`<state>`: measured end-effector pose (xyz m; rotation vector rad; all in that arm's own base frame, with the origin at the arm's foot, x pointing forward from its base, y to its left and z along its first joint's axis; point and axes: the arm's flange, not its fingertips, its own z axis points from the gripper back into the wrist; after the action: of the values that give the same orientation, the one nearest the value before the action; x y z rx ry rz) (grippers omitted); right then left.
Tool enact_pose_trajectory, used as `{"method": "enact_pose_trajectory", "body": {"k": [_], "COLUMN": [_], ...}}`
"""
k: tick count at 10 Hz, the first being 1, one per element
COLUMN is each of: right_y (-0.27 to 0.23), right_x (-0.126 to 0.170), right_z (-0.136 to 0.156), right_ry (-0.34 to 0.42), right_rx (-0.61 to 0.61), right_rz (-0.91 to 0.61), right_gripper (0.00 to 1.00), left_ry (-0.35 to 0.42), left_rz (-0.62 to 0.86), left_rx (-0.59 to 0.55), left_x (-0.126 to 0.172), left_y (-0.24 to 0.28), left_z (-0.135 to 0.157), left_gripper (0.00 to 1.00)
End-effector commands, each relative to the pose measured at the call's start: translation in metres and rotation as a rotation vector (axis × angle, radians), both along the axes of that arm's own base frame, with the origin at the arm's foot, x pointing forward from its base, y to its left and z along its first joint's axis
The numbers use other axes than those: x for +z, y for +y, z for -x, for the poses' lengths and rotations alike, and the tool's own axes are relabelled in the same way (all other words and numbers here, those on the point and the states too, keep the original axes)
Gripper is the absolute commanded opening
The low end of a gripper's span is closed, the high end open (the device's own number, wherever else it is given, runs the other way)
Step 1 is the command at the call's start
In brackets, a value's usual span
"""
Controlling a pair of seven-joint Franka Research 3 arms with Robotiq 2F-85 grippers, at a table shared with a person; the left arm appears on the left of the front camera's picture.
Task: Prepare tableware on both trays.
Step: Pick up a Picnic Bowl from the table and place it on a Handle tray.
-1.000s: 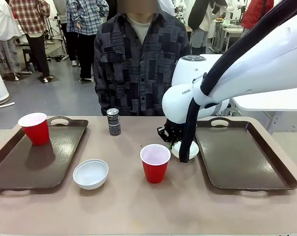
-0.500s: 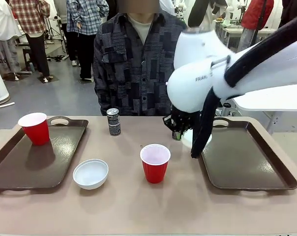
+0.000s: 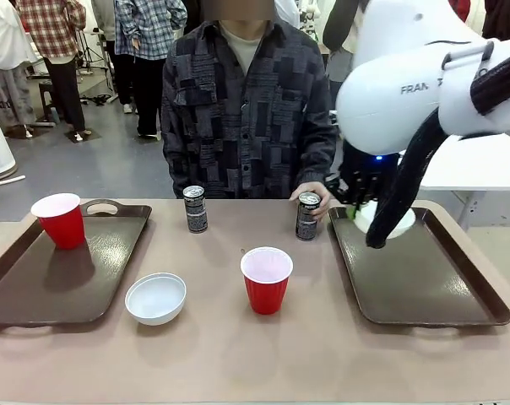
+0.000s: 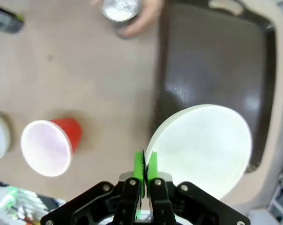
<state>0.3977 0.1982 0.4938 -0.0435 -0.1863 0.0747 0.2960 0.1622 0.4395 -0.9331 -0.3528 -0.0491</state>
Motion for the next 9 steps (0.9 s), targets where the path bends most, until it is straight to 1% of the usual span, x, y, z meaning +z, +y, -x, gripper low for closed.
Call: {"method": "enact_pose_trajectory", "body": {"k": [1, 3, 4, 5, 8, 9], "right_y": [-0.030, -0.056, -0.056, -0.049, -0.049, -0.051], "right_x": [-0.004, -0.010, -0.016, -0.008, -0.008, -0.010], "right_z": [0.003, -0.003, -0.005, -0.008, -0.008, -0.008], "right_ry": [0.025, 0.022, -0.002, 0.024, 0.024, 0.022], "right_rx": [0.000, -0.029, -0.037, -0.036, -0.036, -0.038], "right_rz": [-0.006, 0.010, 0.007, 0.006, 0.006, 0.010], "right_gripper": [0.00, 0.00, 0.00, 0.00, 0.00, 0.04], "left_ry": [-0.024, -0.024, -0.024, -0.024, -0.024, -0.024], "left_rz": [0.017, 0.017, 0.017, 0.017, 0.017, 0.017], "left_rx": [-0.005, -0.005, -0.005, -0.005, -0.005, -0.005], "left_x": [0.000, 0.000, 0.000, 0.000, 0.000, 0.000], "left_y": [0.002, 0.002, 0.002, 0.002, 0.002, 0.002], "left_z": [0.000, 0.000, 0.000, 0.000, 0.000, 0.000], "left_gripper": [1.00, 1.00, 1.00, 1.00, 1.00, 1.00]}}
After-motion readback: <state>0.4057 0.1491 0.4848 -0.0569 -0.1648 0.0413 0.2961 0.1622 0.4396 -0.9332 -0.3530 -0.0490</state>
